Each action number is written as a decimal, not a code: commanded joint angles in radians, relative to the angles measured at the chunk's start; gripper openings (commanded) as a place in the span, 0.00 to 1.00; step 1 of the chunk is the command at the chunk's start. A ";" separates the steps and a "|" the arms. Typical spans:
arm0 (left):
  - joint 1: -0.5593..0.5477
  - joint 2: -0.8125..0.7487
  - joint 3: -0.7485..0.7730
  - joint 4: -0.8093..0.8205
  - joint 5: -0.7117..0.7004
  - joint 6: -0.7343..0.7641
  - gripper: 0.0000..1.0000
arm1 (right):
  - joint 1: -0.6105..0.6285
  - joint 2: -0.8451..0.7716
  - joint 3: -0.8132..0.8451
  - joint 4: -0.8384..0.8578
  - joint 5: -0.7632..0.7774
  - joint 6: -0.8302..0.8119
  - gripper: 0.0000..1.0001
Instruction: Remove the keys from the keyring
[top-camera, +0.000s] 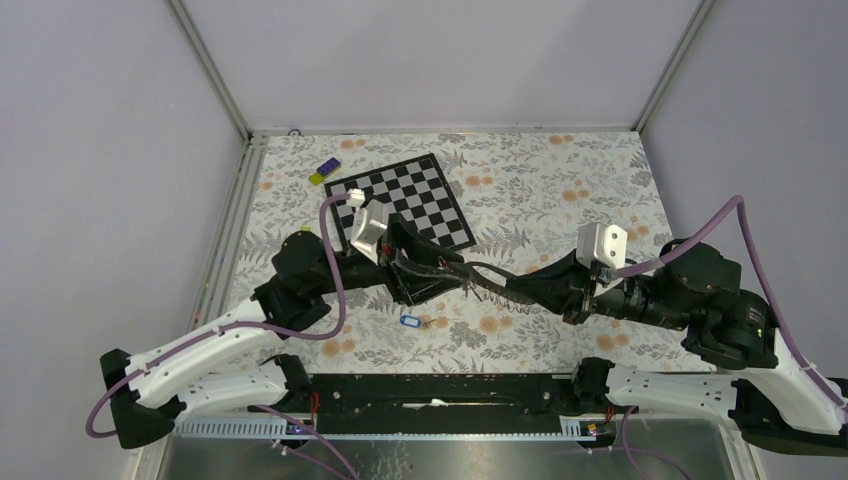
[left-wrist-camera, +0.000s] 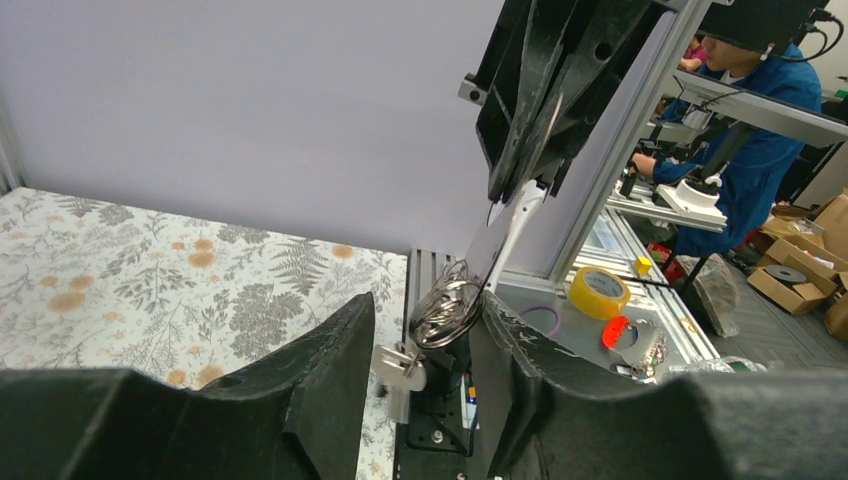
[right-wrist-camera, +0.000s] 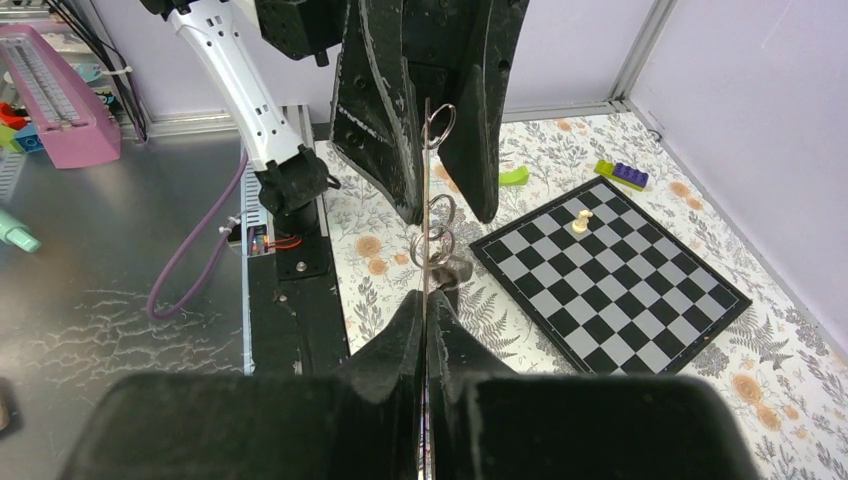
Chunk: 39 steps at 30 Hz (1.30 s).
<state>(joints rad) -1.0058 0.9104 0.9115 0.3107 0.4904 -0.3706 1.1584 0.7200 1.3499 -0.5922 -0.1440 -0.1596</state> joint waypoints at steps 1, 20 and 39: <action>0.001 0.013 -0.014 0.072 0.030 0.009 0.44 | -0.003 -0.006 0.010 0.067 -0.031 0.015 0.04; 0.001 0.000 -0.020 0.126 0.060 -0.002 0.49 | -0.003 -0.016 0.005 0.069 -0.039 0.018 0.05; 0.000 -0.016 -0.002 0.126 0.080 0.003 0.59 | -0.003 -0.008 0.008 0.059 -0.068 0.012 0.05</action>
<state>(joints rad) -1.0058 0.9226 0.8810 0.3683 0.5457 -0.3702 1.1584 0.7067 1.3495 -0.5919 -0.1883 -0.1516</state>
